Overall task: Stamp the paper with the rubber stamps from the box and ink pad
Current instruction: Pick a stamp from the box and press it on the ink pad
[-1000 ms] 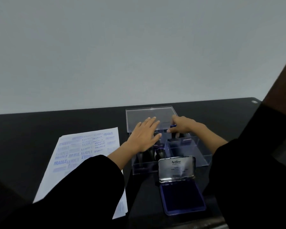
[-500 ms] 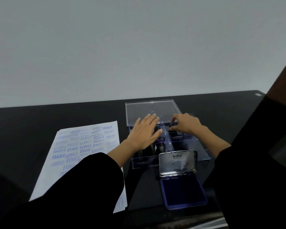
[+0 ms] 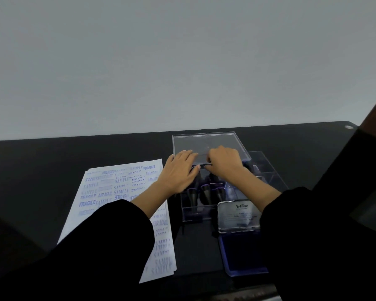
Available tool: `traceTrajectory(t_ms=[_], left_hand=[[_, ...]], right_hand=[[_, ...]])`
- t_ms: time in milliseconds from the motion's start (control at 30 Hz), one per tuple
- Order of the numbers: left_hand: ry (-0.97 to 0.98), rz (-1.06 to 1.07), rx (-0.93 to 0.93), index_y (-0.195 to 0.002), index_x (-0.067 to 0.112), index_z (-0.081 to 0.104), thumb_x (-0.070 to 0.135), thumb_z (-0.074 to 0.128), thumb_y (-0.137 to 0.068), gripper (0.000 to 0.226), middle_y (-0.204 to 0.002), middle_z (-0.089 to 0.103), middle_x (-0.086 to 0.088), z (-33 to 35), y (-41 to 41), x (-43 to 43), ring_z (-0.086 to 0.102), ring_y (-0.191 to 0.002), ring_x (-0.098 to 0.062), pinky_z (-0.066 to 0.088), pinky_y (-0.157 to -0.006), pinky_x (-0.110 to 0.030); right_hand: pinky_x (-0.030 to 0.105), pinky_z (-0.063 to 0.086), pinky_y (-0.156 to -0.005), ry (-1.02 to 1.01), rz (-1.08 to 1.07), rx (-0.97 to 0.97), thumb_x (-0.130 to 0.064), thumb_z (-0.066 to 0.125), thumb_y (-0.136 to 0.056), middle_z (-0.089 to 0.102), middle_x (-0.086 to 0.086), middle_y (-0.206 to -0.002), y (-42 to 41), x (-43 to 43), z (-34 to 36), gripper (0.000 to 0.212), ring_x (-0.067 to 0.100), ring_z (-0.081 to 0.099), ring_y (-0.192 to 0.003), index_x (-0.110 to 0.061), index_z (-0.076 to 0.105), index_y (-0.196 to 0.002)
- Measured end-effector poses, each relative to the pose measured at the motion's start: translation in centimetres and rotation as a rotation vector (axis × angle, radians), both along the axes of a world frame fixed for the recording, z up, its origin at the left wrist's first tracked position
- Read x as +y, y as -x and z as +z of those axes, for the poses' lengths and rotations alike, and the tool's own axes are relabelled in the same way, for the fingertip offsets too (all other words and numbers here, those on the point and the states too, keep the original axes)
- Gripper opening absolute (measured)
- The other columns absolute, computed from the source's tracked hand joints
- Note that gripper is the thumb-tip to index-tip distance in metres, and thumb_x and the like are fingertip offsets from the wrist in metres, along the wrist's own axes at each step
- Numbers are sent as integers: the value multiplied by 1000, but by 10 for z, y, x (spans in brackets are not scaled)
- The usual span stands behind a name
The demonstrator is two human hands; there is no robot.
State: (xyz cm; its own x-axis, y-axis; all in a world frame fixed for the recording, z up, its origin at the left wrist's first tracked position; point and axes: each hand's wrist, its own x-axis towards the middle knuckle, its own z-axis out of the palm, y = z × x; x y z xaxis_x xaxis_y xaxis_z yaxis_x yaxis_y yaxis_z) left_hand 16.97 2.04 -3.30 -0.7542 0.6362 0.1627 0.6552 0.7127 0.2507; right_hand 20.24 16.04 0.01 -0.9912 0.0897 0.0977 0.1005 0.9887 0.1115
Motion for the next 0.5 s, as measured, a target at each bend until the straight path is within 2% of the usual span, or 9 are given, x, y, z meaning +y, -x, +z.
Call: traceTrajectory(t_ms=[100, 200, 333, 500], left_hand=[[-20, -4, -6, -144, 15, 29, 33, 31, -100, 48, -152, 30, -4, -2, 0, 0, 24, -141, -18, 19, -116, -37], [-47, -7, -7, -144, 14, 30, 32, 33, -99, 48, -151, 32, -5, -5, 1, 0, 26, -141, -19, 20, -116, -37], [-36, -10, -5, -144, 12, 30, 32, 33, -99, 49, -152, 30, -6, -4, 0, 0, 24, -142, -19, 20, -117, -37], [-35, -24, 28, -143, 11, 32, 31, 34, -99, 48, -151, 31, -6, 6, -8, -7, 26, -141, -19, 20, -116, -35]], right_hand=[[27, 40, -69, -159, -11, -34, -29, 54, -93, 62, 7, -112, 4, -7, -8, 26, 23, 63, -99, -10, 59, -109], [25, 37, -64, -221, -30, -66, -21, 55, -92, 64, 4, -108, 10, -11, -12, 18, 20, 64, -95, -12, 59, -107], [26, 39, -67, -152, -63, -81, -21, 58, -90, 64, 6, -108, 12, -11, -11, 21, 22, 63, -97, -10, 58, -107], [27, 39, -64, 22, -102, 21, -34, 58, -89, 65, 7, -101, -2, -10, -1, 30, 24, 64, -90, -11, 58, -108]])
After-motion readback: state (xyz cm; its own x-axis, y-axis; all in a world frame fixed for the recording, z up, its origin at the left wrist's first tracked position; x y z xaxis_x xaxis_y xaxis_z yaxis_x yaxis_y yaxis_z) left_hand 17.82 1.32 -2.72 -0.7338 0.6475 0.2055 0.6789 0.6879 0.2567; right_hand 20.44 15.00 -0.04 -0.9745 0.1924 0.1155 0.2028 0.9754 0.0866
